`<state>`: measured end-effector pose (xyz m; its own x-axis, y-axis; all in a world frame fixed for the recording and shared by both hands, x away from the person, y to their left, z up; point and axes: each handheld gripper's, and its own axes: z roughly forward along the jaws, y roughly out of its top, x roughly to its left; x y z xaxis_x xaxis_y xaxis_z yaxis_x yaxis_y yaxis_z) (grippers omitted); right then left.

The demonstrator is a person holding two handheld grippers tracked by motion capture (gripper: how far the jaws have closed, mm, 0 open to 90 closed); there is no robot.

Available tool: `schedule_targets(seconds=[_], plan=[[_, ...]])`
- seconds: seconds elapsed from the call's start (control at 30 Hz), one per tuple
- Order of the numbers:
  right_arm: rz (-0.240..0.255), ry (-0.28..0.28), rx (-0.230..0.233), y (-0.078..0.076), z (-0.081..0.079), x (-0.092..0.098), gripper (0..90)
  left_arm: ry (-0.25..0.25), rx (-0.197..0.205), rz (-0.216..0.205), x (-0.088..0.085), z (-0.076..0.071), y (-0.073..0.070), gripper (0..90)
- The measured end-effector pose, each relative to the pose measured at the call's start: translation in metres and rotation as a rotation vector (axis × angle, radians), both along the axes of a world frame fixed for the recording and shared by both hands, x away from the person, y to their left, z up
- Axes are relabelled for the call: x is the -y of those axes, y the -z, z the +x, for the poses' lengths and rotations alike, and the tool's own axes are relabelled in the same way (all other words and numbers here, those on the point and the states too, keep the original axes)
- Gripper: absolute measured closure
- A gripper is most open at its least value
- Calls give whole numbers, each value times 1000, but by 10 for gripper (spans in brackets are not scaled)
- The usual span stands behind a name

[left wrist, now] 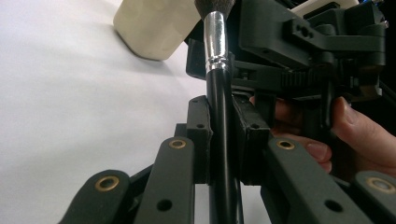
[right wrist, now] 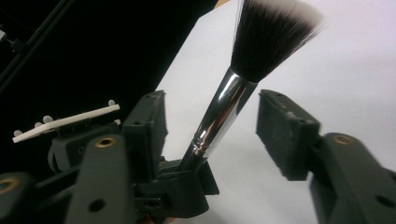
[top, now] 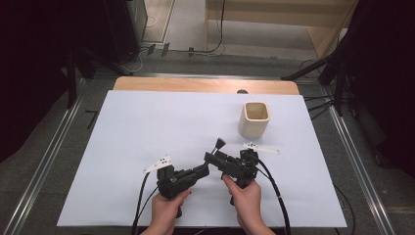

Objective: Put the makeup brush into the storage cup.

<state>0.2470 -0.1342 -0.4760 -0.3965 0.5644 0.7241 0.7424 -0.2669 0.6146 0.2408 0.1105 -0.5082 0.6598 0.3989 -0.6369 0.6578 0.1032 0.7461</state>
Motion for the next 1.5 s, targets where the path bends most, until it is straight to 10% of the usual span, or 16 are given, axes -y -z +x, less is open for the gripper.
schedule_targets(seconds=[0.4,0.87,1.07,1.23,1.5], plan=[[35,2,-21,-2,1,1,708,7,7,-27,2,-4,2,788],[69,-48,-34,-8,2,3,775,40,2,-17,3,-2,2,711],[51,-61,-30,-9,0,2,775,79,35,74,4,3,-10,480],[33,-64,-30,-9,2,4,775,77,50,182,3,6,-17,471],[-17,-75,-36,-11,5,11,776,155,-24,208,2,16,-19,403]])
